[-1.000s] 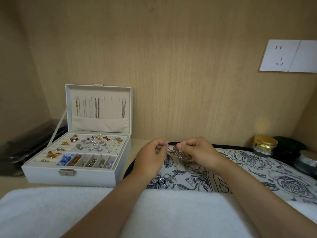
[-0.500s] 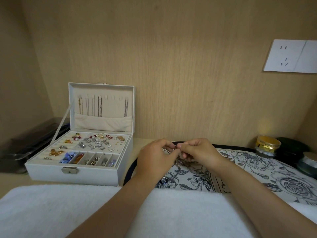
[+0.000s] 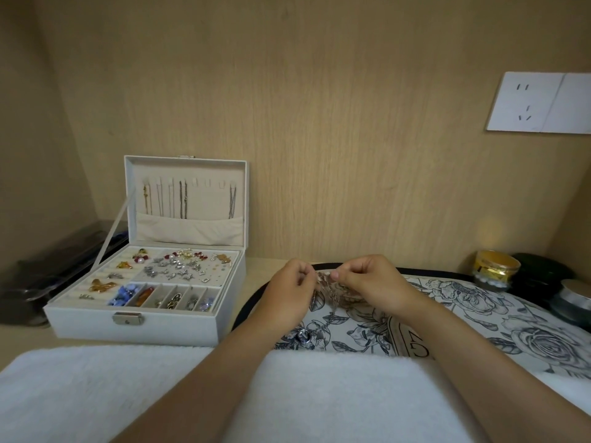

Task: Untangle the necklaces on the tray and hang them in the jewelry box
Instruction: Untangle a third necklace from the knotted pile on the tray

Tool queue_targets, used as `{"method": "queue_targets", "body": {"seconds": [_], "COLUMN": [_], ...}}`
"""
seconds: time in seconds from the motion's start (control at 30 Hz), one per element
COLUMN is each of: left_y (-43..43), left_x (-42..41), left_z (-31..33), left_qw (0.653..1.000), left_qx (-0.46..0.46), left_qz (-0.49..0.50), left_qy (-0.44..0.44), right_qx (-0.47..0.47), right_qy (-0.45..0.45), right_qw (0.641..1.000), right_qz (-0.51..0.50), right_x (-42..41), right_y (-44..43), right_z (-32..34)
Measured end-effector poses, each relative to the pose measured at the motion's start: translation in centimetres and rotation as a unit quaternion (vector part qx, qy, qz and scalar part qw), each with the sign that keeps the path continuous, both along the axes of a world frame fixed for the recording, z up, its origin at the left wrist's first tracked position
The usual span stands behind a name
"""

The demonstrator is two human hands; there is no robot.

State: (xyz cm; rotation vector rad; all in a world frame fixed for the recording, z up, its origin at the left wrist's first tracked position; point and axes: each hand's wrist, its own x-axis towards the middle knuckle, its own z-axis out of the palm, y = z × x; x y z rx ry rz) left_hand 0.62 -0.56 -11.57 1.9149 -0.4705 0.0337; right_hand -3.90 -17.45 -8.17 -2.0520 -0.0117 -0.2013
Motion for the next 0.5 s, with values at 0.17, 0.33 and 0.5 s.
{"method": "queue_targets", "body": {"seconds": [0.17, 0.33, 0.5], "left_y": [0.7, 0.4, 0.2], "left_x": [0.2, 0.1, -0.1], "left_z": [0.1, 1.0, 1.3], "left_qw": [0.985, 0.981, 0.907], "left_qx": [0.128, -0.116, -0.291], "left_qz": [0.064, 0.008, -0.101], "left_qy": [-0.094, 0.155, 0.288], "right_qx": [0.038, 0.094, 0.161], "right_qy": [0.005, 0.074, 0.088], "right_qw": [0.999, 0.993, 0.981], "right_qz": [-0.016, -0.011, -0.06], "right_x": [0.1, 0.4, 1.0], "right_y": [0.0, -0.2, 0.2], "right_z": [0.4, -0.1, -0.7]}}
